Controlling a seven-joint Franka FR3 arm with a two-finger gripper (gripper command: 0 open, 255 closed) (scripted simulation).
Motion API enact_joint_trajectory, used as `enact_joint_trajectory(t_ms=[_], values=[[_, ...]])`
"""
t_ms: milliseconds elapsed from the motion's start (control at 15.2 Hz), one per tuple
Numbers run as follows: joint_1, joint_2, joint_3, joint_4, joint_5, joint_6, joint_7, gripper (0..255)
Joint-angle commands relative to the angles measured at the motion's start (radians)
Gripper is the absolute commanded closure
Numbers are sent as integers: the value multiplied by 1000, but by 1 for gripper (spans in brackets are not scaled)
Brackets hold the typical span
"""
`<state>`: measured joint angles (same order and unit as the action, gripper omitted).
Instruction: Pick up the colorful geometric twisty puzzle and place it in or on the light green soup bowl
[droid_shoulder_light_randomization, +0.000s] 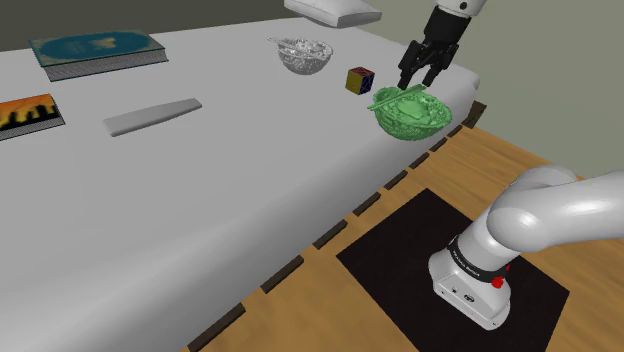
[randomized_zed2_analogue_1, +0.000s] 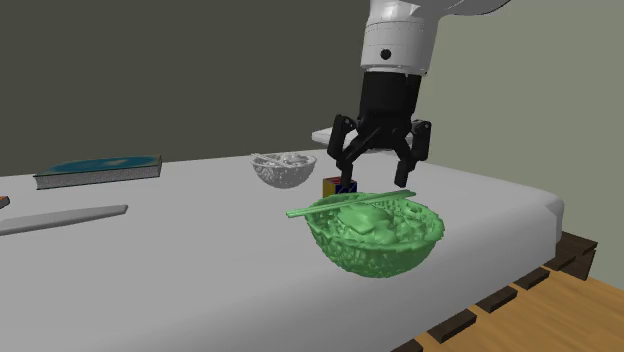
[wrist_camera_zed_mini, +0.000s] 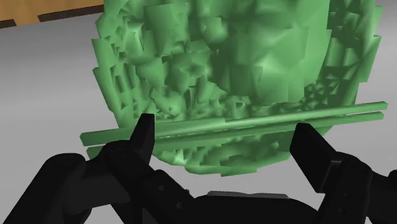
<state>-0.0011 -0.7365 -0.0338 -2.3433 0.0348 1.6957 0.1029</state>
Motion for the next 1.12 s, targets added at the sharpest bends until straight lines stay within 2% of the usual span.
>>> enact_joint_trajectory(t_ms=[0, 528, 1056], values=[[0, 0, 0, 0, 0, 0, 0, 0], [-9, 368, -20, 255, -31, 45, -25, 0], [-20, 734, -37, 598, -50, 1, -48, 0]])
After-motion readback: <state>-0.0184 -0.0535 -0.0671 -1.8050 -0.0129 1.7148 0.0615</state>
